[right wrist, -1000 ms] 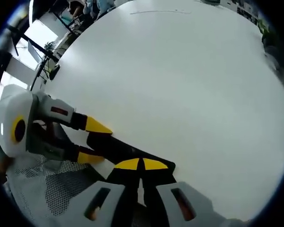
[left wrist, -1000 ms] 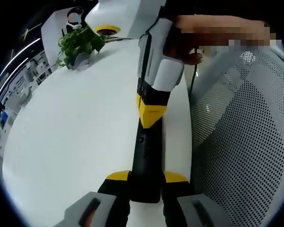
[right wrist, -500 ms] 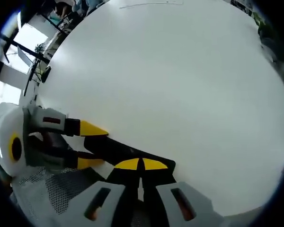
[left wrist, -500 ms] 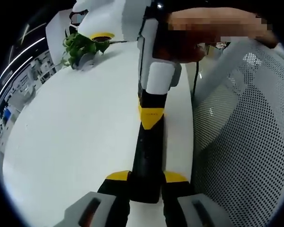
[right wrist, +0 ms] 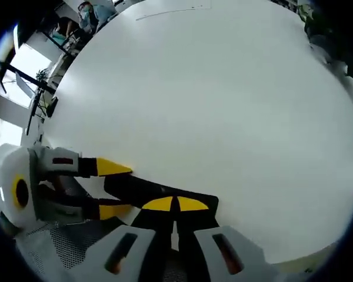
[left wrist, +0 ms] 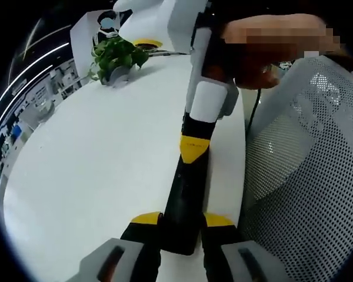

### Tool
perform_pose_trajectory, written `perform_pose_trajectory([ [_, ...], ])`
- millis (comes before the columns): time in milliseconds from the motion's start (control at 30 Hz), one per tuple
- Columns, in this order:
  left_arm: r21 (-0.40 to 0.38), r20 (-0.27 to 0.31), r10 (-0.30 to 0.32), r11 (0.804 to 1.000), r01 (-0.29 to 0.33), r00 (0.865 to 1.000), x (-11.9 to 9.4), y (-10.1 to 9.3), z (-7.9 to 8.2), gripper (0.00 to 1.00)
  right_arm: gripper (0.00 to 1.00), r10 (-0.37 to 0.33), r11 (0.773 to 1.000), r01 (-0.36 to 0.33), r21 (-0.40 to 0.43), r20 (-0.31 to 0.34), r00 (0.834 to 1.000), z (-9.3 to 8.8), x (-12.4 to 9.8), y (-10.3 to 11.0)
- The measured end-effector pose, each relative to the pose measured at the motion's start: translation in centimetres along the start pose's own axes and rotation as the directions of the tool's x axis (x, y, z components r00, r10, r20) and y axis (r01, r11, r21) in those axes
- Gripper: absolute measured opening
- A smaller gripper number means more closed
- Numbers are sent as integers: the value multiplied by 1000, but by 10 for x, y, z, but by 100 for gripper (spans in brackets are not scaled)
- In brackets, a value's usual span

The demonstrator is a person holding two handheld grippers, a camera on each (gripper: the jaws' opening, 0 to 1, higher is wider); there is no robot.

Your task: Press the specified remote control buttons in sequence, fully releasing each button before pressing the next.

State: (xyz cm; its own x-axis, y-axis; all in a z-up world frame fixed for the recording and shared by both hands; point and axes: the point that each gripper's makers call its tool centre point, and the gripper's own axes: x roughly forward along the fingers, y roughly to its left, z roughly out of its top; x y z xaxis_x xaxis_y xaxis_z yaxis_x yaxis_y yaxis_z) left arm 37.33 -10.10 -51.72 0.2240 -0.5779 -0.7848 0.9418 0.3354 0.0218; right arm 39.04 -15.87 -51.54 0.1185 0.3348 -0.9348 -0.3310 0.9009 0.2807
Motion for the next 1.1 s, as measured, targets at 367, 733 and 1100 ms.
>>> perform_pose_trajectory([
  [367, -3, -18, -20, 1000, 20, 1000, 0, 0, 2, 26, 0, 17, 981, -51, 189, 180, 984, 2, -3, 0],
  [733, -6, -20, -18, 1000, 18, 1000, 0, -1, 1, 26, 0, -5, 995, -15, 97, 193, 981, 2, -4, 1],
  [1100, 25, -81, -41, 999, 43, 996, 2, -1, 3, 26, 0, 17, 1000, -18, 8, 121, 992, -7, -6, 11],
])
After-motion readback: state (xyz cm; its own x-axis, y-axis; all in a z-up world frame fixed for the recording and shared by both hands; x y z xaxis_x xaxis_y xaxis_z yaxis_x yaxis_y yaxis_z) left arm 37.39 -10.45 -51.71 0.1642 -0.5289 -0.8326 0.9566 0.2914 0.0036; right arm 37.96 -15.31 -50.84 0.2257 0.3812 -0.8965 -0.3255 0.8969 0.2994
